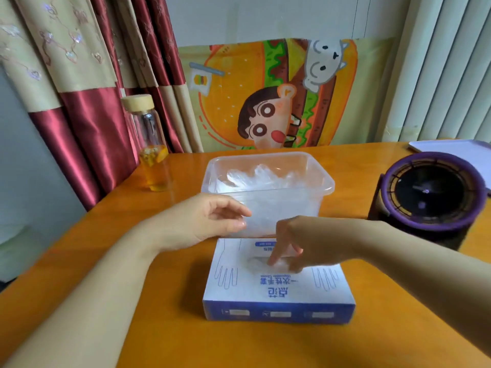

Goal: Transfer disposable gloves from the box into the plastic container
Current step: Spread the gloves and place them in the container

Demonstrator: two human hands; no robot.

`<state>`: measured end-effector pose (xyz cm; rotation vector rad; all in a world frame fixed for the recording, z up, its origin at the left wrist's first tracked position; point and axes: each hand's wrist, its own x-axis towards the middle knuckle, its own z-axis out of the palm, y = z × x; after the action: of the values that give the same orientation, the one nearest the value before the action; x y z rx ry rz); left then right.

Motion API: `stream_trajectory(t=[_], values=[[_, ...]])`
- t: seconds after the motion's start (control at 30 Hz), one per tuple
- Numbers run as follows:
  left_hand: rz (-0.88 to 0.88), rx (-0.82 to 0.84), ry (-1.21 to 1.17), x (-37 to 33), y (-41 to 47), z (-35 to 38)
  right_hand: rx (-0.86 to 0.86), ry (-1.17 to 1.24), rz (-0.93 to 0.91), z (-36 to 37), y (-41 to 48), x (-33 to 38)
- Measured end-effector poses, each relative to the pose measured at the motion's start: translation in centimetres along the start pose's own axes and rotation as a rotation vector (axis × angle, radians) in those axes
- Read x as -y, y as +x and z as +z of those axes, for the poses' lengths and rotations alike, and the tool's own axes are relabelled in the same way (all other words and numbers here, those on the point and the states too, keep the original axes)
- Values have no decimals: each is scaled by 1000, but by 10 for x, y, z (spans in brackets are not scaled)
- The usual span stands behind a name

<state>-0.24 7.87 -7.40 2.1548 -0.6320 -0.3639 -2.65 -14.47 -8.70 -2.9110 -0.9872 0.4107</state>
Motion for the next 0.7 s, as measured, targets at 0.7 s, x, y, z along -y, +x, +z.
stream_trajectory(t=[0.7], values=[[70,182,430,16,-11,42,-919,242,6,-45,-20,21]])
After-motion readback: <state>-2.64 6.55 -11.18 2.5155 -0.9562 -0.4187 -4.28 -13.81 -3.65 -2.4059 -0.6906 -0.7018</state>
